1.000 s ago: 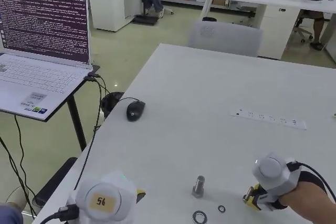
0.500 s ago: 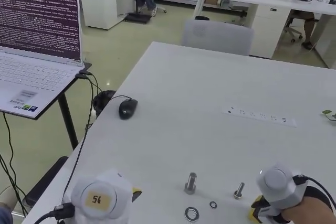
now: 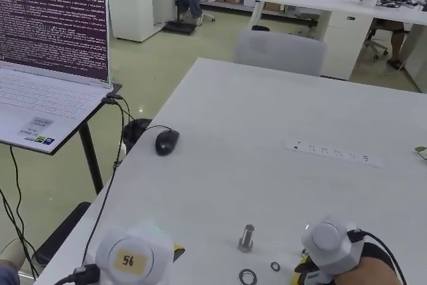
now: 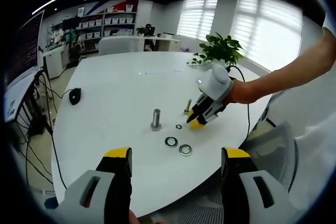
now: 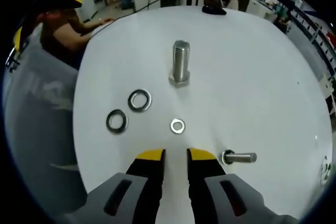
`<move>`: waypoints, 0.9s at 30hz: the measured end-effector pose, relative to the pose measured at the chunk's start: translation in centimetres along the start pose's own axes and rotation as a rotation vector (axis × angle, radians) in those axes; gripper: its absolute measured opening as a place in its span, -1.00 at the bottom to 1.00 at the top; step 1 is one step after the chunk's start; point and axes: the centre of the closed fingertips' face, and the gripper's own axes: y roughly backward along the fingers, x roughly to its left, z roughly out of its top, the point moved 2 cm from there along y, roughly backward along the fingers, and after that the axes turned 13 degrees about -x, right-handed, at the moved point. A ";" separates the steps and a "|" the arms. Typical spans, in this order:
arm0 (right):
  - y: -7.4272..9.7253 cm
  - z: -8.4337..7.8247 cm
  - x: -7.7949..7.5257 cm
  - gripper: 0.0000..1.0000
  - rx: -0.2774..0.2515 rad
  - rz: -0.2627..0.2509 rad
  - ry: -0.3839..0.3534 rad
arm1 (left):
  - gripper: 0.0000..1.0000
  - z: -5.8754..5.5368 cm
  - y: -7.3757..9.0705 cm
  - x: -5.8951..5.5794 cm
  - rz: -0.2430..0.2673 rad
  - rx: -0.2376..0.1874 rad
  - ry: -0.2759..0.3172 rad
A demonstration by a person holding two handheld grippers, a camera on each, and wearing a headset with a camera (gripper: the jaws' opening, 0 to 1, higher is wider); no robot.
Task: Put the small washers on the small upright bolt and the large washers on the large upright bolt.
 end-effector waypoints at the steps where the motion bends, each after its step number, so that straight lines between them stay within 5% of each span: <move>1: -0.2 0.4 0.1 -0.64 -0.002 0.004 0.005 | 0.38 0.0 0.1 0.0 0.002 0.000 0.000; 17: -1.8 1.6 -0.6 -0.63 0.012 0.023 0.016 | 0.38 0.1 0.0 0.1 0.003 -0.002 0.001; 27: -2.0 1.8 -0.3 -0.65 0.057 0.081 0.108 | 0.37 -0.1 0.0 0.0 -0.005 0.007 0.004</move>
